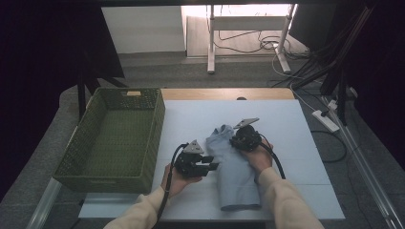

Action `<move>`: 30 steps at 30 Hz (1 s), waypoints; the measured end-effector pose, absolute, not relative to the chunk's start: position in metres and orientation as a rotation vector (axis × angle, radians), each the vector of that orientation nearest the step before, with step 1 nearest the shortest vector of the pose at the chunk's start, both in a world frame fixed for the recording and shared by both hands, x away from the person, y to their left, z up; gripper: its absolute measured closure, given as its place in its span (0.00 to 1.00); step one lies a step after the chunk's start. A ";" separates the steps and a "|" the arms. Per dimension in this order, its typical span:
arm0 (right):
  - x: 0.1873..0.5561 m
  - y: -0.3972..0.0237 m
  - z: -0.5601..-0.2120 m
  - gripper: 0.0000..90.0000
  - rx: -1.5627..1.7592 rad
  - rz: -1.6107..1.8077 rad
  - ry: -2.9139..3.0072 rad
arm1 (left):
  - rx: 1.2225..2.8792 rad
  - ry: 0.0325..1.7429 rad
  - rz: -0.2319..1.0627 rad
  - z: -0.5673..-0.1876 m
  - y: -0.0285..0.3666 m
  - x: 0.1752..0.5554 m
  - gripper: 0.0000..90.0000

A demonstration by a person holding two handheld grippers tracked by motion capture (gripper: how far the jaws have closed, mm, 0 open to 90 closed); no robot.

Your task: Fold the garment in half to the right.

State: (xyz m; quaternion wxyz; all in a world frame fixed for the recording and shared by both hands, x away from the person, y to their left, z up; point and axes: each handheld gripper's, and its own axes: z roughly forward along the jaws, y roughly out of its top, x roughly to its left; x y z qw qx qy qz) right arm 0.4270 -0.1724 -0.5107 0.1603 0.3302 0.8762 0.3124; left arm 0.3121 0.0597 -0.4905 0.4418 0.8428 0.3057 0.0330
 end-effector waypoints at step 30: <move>0.383 -0.196 -0.455 0.94 0.832 1.281 2.510 | 2.076 0.843 0.128 -0.489 0.073 0.319 0.46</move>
